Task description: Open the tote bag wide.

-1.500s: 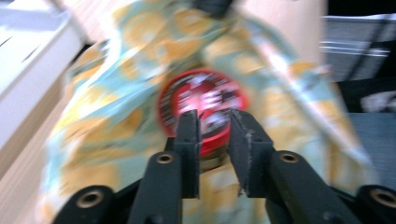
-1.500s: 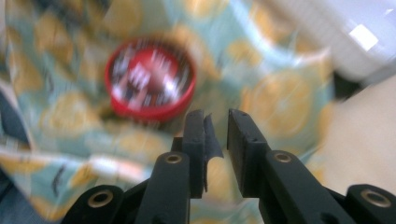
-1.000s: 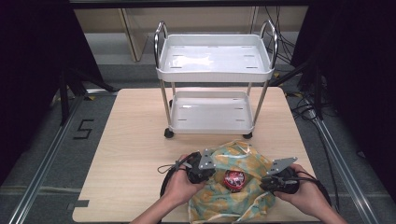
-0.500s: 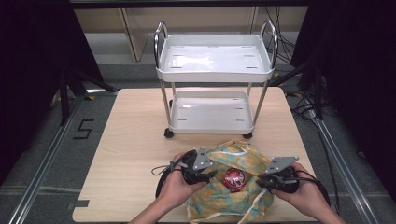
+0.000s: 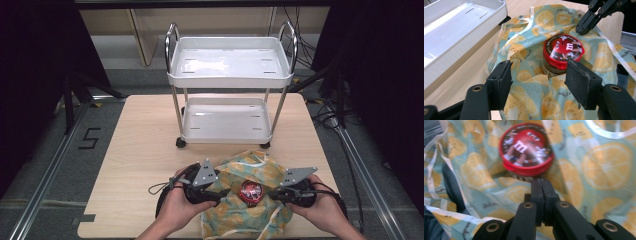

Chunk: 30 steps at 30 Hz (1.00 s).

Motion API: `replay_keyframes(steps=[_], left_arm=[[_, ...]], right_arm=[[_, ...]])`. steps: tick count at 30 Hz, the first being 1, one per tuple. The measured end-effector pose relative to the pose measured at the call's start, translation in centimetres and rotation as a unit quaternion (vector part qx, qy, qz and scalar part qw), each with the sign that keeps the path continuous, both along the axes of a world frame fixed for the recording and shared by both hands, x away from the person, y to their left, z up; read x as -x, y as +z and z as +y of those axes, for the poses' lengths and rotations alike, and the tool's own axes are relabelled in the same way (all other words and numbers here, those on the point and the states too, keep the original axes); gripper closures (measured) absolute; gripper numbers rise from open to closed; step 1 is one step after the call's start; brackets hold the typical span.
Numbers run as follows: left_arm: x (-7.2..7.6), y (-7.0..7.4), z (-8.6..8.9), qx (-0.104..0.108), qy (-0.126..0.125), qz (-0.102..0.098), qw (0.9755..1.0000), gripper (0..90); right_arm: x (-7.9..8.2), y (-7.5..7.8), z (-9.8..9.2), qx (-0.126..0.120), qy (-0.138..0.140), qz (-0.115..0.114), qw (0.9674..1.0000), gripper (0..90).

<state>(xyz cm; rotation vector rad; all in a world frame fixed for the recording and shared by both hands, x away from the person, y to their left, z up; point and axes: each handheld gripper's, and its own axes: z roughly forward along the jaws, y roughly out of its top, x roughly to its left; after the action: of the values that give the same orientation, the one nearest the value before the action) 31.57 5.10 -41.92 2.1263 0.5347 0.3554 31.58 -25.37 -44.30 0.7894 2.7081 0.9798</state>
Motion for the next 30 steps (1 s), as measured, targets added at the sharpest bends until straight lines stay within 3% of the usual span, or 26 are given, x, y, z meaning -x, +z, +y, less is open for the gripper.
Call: replay_keyframes(steps=[1,2,5,6,8,12,14,16,21,22,27,29,30], left_arm=[[0.0,0.0,0.1,-0.004,-0.004,-0.002,1.0000,36.4],[0.2,0.0,0.1,-0.005,-0.005,-0.001,1.0000,36.2],[0.5,0.1,0.1,-0.013,-0.020,-0.001,0.9997,36.1],[0.7,-0.1,0.0,-0.006,-0.011,-0.005,0.9999,36.1],[0.7,-0.3,0.0,-0.011,-0.019,-0.002,0.9998,36.1],[0.4,-0.6,-0.1,-0.013,-0.013,0.002,0.9998,36.0],[0.3,-0.7,-0.1,-0.013,-0.008,-0.002,0.9999,35.7],[0.2,-0.8,-0.1,-0.015,-0.012,0.002,0.9998,35.6],[0.0,-0.9,-0.1,-0.015,-0.010,0.005,0.9998,35.4],[0.0,-0.9,0.0,-0.015,-0.010,0.004,0.9998,35.3],[-0.1,-0.9,0.0,-0.013,-0.009,0.004,0.9999,34.9],[-0.1,-0.9,0.0,-0.012,-0.009,0.004,0.9999,34.8],[-0.1,-0.9,0.0,-0.012,-0.009,0.004,0.9999,34.8]], right_arm=[[0.2,0.1,0.2,0.004,0.006,0.012,0.9999,90.0],[0.1,-0.1,0.3,0.000,0.010,-0.001,1.0000,90.0],[0.6,-0.2,0.9,0.001,0.009,0.018,0.9998,90.0],[0.5,-0.1,1.0,0.004,0.018,0.013,0.9997,90.0],[0.6,-0.2,1.2,0.005,0.023,0.012,0.9997,90.0],[0.7,-0.3,1.5,0.009,0.029,0.021,0.9993,90.0],[0.6,-0.2,1.6,0.015,0.037,0.015,0.9991,90.0],[0.8,-0.5,2.0,0.002,0.029,0.018,0.9994,90.0],[0.6,-0.4,2.1,0.008,0.041,0.008,0.9991,90.0],[0.6,-0.2,2.1,0.017,0.042,0.017,0.9988,90.0],[0.8,-0.6,2.6,0.007,0.042,0.015,0.9990,90.0],[0.8,-0.4,2.7,0.020,0.048,0.020,0.9984,90.0],[0.9,-0.6,3.1,0.006,0.046,0.016,0.9988,90.0]])
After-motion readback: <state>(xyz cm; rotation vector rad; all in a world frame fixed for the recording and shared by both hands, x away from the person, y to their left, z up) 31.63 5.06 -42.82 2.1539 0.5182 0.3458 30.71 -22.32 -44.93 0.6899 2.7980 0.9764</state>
